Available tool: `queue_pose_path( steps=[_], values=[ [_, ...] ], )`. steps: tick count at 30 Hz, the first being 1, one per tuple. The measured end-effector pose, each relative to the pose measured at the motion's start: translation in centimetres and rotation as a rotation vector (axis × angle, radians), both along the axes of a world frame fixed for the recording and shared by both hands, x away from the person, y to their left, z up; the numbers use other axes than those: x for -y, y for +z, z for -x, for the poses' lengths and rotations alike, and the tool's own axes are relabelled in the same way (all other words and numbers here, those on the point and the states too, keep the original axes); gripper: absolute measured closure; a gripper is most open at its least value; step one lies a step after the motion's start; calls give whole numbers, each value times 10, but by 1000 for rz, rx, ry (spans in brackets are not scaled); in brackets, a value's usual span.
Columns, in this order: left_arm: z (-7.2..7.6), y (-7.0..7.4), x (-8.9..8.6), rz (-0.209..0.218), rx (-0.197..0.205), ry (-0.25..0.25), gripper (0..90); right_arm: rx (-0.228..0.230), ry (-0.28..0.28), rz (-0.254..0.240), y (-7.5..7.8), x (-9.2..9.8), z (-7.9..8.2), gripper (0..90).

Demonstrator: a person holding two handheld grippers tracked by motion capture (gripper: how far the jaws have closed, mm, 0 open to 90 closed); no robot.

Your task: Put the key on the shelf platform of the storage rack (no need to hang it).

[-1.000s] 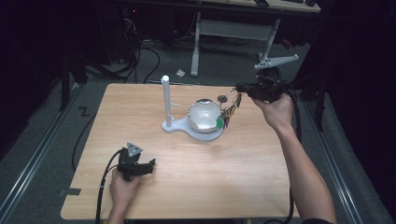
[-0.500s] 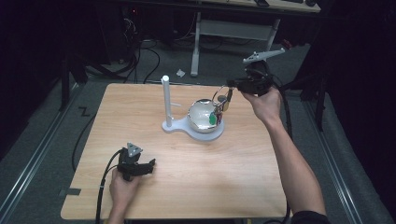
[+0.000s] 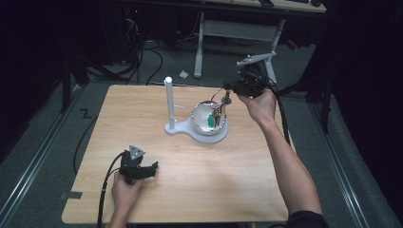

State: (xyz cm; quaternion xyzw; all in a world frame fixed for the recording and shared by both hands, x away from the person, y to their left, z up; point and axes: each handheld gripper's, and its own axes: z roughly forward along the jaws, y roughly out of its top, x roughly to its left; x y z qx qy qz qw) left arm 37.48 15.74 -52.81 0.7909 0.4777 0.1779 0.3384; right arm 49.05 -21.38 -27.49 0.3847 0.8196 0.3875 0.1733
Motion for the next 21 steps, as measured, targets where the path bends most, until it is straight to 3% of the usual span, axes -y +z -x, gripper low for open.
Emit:
queue_pose_path(
  steps=[21],
  values=[
    [0, 0, 0, 1, 1, 0, 185, -75, -7, 37, -44, -14, -18, 883]
  ],
)
